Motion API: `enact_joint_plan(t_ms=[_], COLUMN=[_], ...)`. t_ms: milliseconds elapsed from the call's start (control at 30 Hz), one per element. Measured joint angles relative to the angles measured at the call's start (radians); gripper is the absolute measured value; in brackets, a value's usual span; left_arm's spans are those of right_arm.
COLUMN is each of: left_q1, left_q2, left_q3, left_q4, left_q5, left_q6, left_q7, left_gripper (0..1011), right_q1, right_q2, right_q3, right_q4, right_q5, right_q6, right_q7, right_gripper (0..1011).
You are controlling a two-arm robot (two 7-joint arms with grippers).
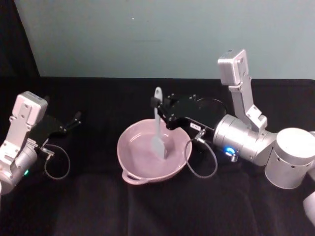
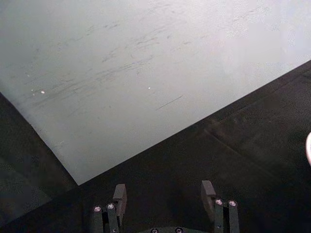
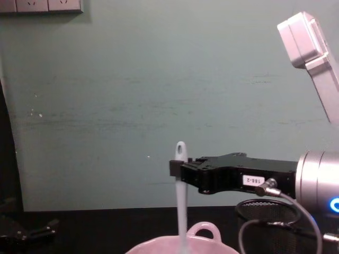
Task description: Use the one hand to pick up the spoon and stir the clear water in the bowl.
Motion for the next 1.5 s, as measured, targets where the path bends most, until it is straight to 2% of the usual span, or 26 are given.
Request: enact_joint_plan(t_ms=[367,633,867,1133,1267,1500], left_q1=[0.0,0.0,0.0,0.0,0.0,0.0], left_q2=[0.0,0.0,0.0,0.0,0.0,0.0], left_q3=[0.0,0.0,0.0,0.0,0.0,0.0], left_q4=[0.0,0.0,0.0,0.0,0.0,0.0], left_q5=[0.0,0.0,0.0,0.0,0.0,0.0], left_q6=[0.0,0.0,0.0,0.0,0.0,0.0], left_q7=[0.0,0.0,0.0,0.0,0.0,0.0], left_gripper=[1011,1011,1011,1011,1011,1011], right_q1=[0.023,0.059,0.073,0.068,0.052,0.015], right_q2=[-0.035,-0.069,-0.081,-0.078,-0.066,-0.039], right_q3=[-0.041,-0.053,-0.037,-0.008,0.006,0.024], right_q4=[0.024,0.081,0.122,0.134,0.113,0.042], right_q5=[0.013,-0.008,-0.042,-0.076,-0.086,-0.085], right_q6=[-0.021,-0.064,-0.091,-0.102,-0.092,-0.039], right_q7=[0.022,0.009,-0.025,-0.05,-0.057,-0.056], right_gripper=[119,119,119,119,119,119])
